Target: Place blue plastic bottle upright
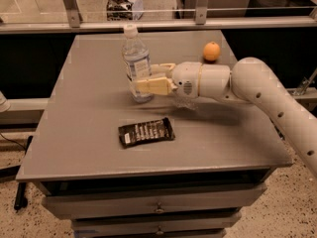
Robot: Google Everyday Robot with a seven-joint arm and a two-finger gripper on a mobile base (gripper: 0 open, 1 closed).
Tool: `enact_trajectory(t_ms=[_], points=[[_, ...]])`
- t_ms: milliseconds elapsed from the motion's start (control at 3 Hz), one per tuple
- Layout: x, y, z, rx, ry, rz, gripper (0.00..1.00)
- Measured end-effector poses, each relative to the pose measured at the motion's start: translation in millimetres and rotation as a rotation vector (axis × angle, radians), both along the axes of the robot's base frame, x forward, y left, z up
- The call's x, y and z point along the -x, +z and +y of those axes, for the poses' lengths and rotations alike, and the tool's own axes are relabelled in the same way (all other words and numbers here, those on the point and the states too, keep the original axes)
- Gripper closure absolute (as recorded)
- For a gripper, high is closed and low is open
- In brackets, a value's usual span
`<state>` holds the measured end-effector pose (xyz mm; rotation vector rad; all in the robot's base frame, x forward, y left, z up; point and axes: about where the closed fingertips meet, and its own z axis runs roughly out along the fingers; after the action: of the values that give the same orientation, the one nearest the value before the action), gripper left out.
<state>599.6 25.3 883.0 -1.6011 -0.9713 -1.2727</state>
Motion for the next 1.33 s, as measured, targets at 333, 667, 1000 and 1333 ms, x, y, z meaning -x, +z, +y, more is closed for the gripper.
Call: enact_trajectory(t_ms=[333,667,1000,1333], points=[[1.0,1.0,-0.6,-0.001,0.0,0.001,0.0],[2.5,0.5,-0.6,-0.002,0.0,0.003,0.0],[14.2,0.6,-11.9,0.015,-0.03,0.014,0.0],[39.7,8.2,-44.0,0.052,-0.115,0.019,0.0]])
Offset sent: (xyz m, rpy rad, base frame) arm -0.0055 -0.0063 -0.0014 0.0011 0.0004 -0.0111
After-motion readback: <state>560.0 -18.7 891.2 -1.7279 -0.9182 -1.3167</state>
